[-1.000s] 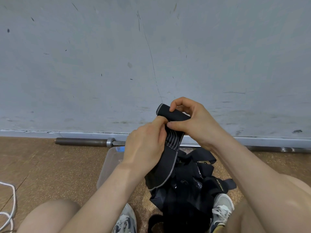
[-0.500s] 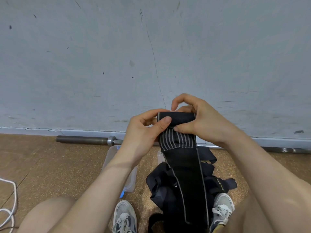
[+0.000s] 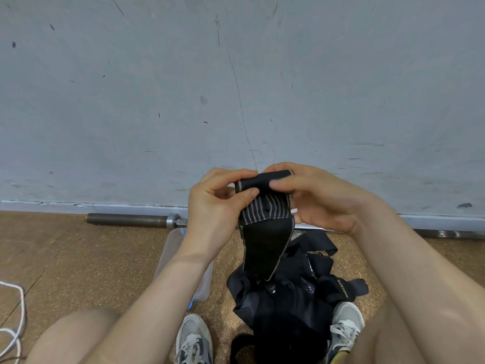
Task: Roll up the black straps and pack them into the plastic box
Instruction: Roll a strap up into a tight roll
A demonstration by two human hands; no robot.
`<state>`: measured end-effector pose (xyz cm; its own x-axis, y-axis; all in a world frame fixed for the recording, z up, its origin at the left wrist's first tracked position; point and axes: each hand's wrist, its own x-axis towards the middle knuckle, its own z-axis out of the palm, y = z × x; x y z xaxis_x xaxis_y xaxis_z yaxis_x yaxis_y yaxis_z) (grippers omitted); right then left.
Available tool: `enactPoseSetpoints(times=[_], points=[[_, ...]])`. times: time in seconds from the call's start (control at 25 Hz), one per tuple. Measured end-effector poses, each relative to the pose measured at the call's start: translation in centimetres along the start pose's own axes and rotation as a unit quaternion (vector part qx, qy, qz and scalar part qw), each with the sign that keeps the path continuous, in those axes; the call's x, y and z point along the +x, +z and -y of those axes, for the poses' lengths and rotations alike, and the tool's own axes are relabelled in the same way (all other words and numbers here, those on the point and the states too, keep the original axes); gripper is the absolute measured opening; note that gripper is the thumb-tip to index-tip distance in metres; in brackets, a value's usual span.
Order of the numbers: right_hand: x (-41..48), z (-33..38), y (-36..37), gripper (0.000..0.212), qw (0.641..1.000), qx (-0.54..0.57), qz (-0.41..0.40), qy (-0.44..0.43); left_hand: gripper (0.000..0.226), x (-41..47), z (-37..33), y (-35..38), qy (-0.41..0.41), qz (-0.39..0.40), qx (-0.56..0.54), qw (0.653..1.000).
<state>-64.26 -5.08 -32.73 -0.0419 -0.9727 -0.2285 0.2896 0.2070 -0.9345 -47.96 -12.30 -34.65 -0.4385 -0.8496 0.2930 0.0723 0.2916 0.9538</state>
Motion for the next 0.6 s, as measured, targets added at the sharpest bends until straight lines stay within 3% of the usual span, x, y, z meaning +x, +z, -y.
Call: enactPoseSetpoints(times=[0.08,0.16,0.24,0.4,0.6], points=[[0.1,-0.1,0.1,0.022,1.000,0.029,0.002,-0.009,0.038,-0.1,0.2,0.2,0.049,0.002,0.035,0.998],[0.7,-0.7,0.5,0.014,0.997,0.031,-0.056,-0.044,0.042,0.0,0.4,0.1,0.069,0.008,0.061,0.996],[0.9,-0.8,0.9,0.010,0.992,0.017,-0.091,-0.084,0.036,0.2,0.5,-0.3,0.024,0.036,0.031,0.999],[0.7,-0.7,0.7,0.029,0.981,-0.028,-0.126,-0.144,0.045,0.2,-0.2,-0.4,-0.136,0.093,-0.086,0.983],[0.6,-0.8,1.5,0.024,0.980,-0.101,-0.119,-0.126,0.021,0.2,-0.6,0.2,-0.087,0.042,-0.068,0.993]])
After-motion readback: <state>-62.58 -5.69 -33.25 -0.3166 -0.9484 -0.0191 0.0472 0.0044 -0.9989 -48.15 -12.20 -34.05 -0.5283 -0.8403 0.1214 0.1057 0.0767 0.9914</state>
